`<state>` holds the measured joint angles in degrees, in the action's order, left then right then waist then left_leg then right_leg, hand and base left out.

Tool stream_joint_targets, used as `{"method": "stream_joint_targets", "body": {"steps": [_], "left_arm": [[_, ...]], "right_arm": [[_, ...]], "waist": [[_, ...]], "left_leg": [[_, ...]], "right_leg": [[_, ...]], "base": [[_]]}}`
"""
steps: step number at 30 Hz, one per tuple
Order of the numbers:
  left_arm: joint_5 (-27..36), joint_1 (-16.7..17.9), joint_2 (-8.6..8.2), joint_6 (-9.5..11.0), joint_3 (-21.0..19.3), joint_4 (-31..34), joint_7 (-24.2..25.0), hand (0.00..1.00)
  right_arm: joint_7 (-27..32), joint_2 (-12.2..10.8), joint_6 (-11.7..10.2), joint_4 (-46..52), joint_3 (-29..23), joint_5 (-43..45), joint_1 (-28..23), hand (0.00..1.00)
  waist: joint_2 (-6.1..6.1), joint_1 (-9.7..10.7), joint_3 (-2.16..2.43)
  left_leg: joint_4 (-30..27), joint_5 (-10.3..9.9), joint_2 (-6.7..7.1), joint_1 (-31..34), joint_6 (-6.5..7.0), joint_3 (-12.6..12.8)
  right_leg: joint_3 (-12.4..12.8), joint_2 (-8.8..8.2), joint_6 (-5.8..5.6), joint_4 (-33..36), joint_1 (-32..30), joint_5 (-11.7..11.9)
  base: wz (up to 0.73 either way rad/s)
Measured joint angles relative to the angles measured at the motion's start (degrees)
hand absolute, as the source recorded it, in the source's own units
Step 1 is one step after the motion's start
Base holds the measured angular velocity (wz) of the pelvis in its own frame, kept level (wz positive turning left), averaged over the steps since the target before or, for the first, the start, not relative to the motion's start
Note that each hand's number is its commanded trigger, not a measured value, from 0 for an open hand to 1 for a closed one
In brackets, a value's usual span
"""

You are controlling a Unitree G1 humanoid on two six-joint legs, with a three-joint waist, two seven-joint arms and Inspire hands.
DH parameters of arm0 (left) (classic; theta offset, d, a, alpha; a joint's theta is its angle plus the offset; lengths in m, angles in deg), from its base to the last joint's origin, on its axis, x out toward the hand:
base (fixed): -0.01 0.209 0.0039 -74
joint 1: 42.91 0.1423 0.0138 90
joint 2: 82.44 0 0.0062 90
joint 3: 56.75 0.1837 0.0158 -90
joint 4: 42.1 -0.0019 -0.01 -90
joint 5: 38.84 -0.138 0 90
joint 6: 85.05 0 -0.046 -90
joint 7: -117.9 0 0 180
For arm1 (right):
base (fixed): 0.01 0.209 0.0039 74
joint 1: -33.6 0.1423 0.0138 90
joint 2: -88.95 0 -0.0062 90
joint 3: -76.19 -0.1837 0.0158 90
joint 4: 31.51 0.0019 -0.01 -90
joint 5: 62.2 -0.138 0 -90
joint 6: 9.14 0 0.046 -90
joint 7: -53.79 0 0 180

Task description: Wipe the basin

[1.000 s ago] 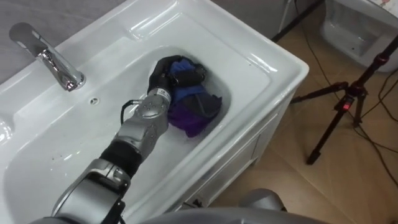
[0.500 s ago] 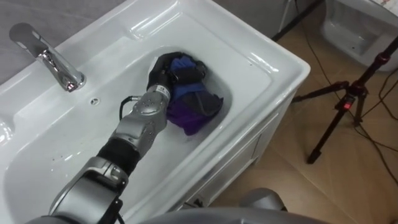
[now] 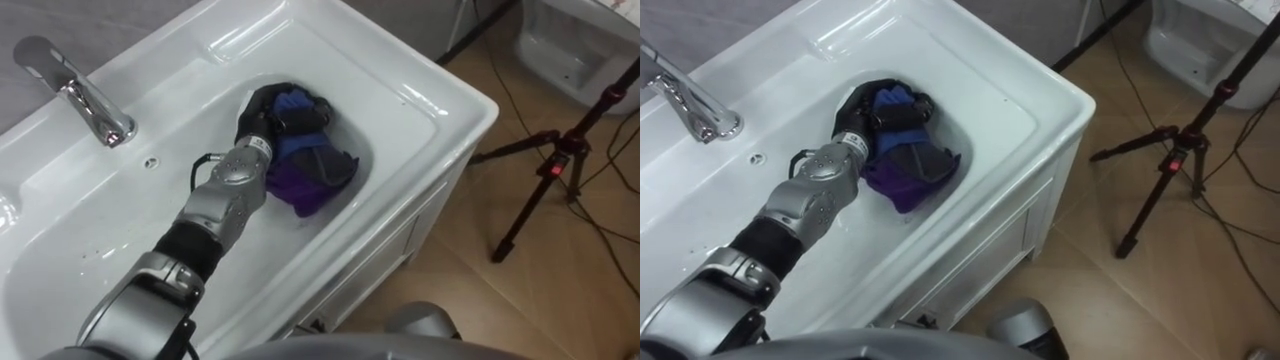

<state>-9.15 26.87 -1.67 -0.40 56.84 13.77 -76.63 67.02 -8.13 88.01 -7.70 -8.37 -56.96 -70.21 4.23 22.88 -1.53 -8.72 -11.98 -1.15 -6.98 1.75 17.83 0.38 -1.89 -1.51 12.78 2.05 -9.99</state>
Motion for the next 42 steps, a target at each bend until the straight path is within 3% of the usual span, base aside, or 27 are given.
{"method": "stream_joint_targets", "body": {"steps": [6, 10, 12, 16, 19, 21, 23, 25, 30, 34, 37, 42], "left_arm": [[-0.6, 0.0, -0.09, 0.0, -0.8, -0.2, -0.1, 1.00], [-3.6, 0.1, -1.58, 0.7, -0.7, -1.4, 0.1, 1.00], [-4.6, 0.2, -1.73, 1.4, -0.7, -2.3, 0.5, 1.00], [-9.0, 0.7, -1.88, 5.3, -0.5, -6.6, 1.7, 1.00], [-11.6, 1.3, -1.93, 5.4, -0.4, -9.0, 1.7, 1.00], [-14.3, 2.6, -1.95, 6.7, -0.9, -11.1, 1.8, 1.00], [-15.8, 4.3, -1.94, 8.1, -1.0, -14.8, 2.2, 1.00], [-15.8, 5.4, -1.87, 9.2, -1.0, -16.5, 2.2, 1.00], [-17.5, 6.9, -1.65, 10.6, -1.7, -19.8, 1.2, 1.00], [-24.4, 8.8, -1.67, 13.1, -4.5, -20.5, 0.5, 1.00], [-28.4, 9.8, -1.51, 14.2, -5.9, -20.4, -0.3, 1.00], [-34.5, 11.1, -1.40, 15.4, -8.1, -20.5, -1.3, 1.00]], "right_arm": [[-0.9, -0.1, 0.5, 0.0, 0.1, -0.4, -0.1, 0.00], [-0.9, 0.0, 0.5, 1.4, 0.0, -0.3, -1.4, 0.00], [-1.0, 0.0, 0.5, 1.4, 0.0, -0.2, -1.1, 0.00], [-1.5, 0.0, 0.5, 1.4, 0.0, -0.7, -1.0, 0.00], [-1.7, 0.1, 1.2, 1.4, -0.1, -1.1, -1.0, 0.00], [-2.0, -0.1, 1.6, 1.4, -0.6, -1.0, -1.2, 0.00], [-2.1, -0.2, 1.6, 2.1, -0.4, -1.1, -1.7, 0.00], [-2.1, -0.1, 1.6, 2.1, -0.5, -1.3, -1.9, 0.00], [-1.9, -0.3, 0.7, 2.8, -0.5, -2.1, -1.7, 0.00], [-0.8, -0.4, -0.3, 3.7, -0.6, -3.3, -1.1, 0.00], [-0.7, -0.5, -1.0, 4.1, -1.5, -3.6, -1.1, 0.00], [0.2, -0.5, -2.6, 4.0, -3.0, -7.2, -1.8, 0.00]], "waist": [[-1.41, -0.6, -0.16], [-1.99, -2.5, -0.19], [-1.94, -2.8, -0.15], [-1.88, -2.9, -0.06], [-1.99, -3.1, 0.04], [-2.39, -3.6, 0.53], [-3.50, -4.8, 1.35], [-4.03, -6.1, 1.77], [-4.09, -8.0, 1.69], [-4.16, -9.3, 1.66], [-4.22, -9.7, 1.65], [-4.42, -12.2, 1.64]], "left_leg": [[0.1, 0.0, -0.01, -0.5, 0.02, 0.7], [0.4, 0.0, -0.12, -1.3, -0.01, 1.3], [0.6, -0.1, -0.20, -1.7, -0.11, 1.7], [0.9, -0.1, -0.22, -2.2, -0.15, 1.8], [1.0, -0.1, -0.20, -2.2, -0.15, 1.9], [1.1, -0.1, -0.26, -2.3, -0.19, 2.1], [0.9, 0.0, -0.34, -2.4, -0.33, 2.1], [0.9, 0.0, -0.48, -2.5, -0.36, 2.2], [1.3, -0.1, -0.44, -3.7, -0.51, 2.2], [1.1, -0.2, -0.62, -3.2, -0.63, 2.2], [1.2, -0.1, -0.67, -3.2, -0.72, 2.2], [1.4, -0.1, -0.80, -3.3, -0.87, 2.0]], "right_leg": [[1.1, 0.14, -0.01, 0.1, 0.1, 0.0], [1.8, 0.43, -0.01, -0.1, 0.8, 0.0], [2.3, 0.62, -0.01, -0.1, 0.9, 0.0], [1.8, 0.69, 0.01, -0.2, 1.1, 0.0], [1.8, 0.69, 0.02, -0.3, 1.0, 0.0], [2.1, 0.84, 0.06, -0.3, 1.0, 0.0], [2.1, 1.00, 0.23, -0.2, 1.0, 0.1], [2.1, 1.02, 0.29, -0.2, 1.1, 0.1], [2.0, 1.03, 0.35, -0.2, 2.3, 0.0], [2.4, 1.26, 0.44, -0.2, 1.9, 0.0], [2.4, 1.36, 0.58, -0.2, 1.7, -0.1], [2.4, 1.59, 0.72, -1.1, 2.1, 0.0]], "base": [[-0.08], [-0.07], [-0.10], [-0.01], [-0.02], [-0.07], [-0.02], [-0.02], [-0.01], [-0.03], [0.00], [0.01]]}}
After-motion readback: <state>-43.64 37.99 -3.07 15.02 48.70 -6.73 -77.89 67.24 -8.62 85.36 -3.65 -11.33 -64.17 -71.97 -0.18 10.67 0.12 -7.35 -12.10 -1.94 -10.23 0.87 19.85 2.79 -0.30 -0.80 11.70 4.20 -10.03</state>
